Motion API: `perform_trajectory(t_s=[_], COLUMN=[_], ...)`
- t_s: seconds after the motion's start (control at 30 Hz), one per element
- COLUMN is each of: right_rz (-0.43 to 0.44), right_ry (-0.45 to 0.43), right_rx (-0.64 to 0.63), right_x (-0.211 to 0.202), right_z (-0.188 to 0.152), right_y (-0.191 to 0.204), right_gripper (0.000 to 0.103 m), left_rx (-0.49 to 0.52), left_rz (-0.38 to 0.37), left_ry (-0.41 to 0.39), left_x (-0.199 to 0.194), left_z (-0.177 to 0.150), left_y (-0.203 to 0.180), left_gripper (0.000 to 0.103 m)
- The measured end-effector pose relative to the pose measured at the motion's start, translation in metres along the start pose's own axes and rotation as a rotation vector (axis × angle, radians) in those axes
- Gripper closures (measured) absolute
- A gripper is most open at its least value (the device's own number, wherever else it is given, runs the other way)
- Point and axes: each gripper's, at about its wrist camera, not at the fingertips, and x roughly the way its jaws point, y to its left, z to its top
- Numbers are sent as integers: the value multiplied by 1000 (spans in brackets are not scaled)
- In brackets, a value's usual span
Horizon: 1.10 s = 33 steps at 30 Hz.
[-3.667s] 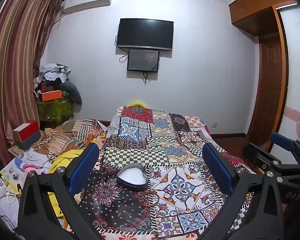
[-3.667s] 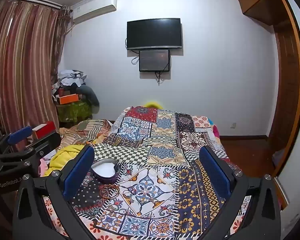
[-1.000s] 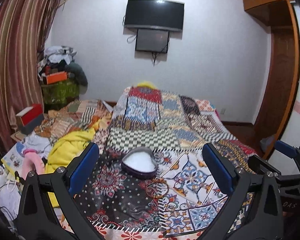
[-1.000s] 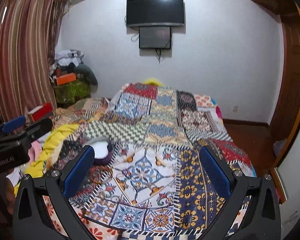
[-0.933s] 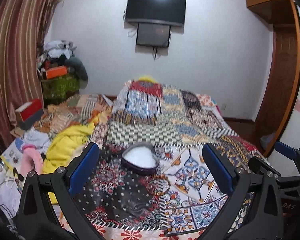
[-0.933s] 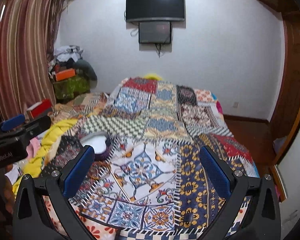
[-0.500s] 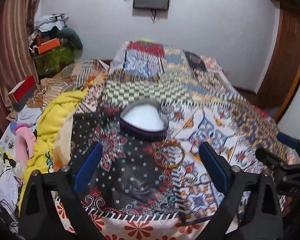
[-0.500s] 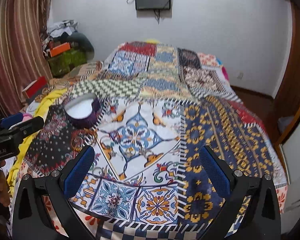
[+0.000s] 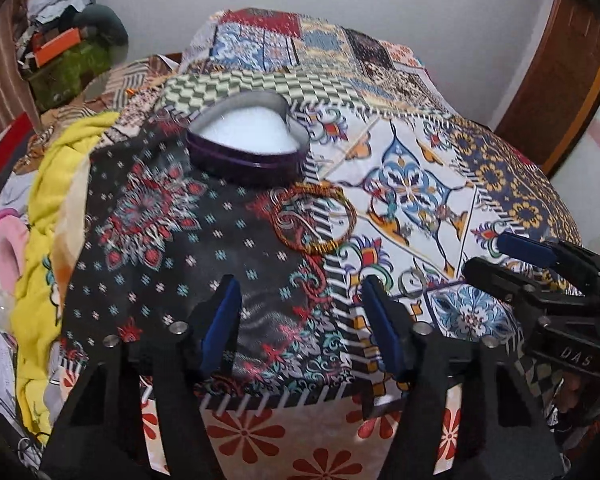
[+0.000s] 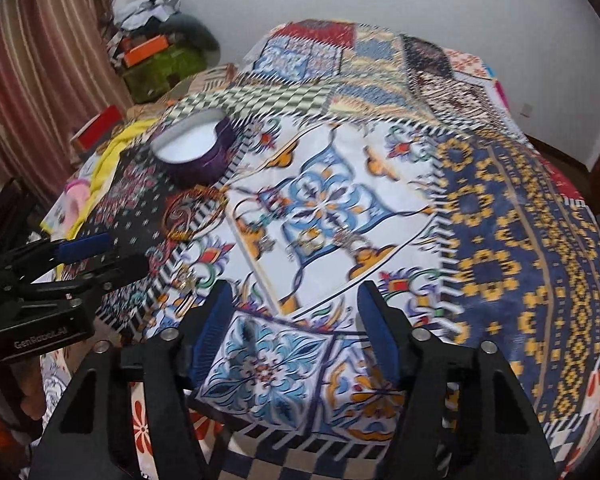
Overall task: Organize jewelry
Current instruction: 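Lower both tools toward the jewelry beside the purple heart tin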
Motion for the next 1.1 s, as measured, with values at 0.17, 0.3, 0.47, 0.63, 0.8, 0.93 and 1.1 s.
perform_trajectory(t_s=[0.17,0.3,0.47,0.63,0.8,0.93,1.1], right_rz=[30,48,58,53,47,64,72], right_ry=[36,75,97,98,86,83,79], right_rx=[-33,-52,-65,-83,-66,-41,-27], right_x=[10,20,26,34,36,35,34], right_z=[-3,-5,-7,-3,0,0,0], right_y=[10,16,20,25,22,18,15], right_gripper=[46,58,63,67,86,86,86], left_rx=[-11,4,23,54,74,99,98], left_rz=[-33,-54,-88,-113,-153,-162,-161], left_ry=[26,26,31,39,52,60,63], left_x=[6,5,6,8,10,17,26], left_z=[-4,-4,-5,-6,-8,-7,-4], left_y=[2,-1,-5,-13,-17,-24,-25], left_gripper=[59,61,62,63,63,67,83])
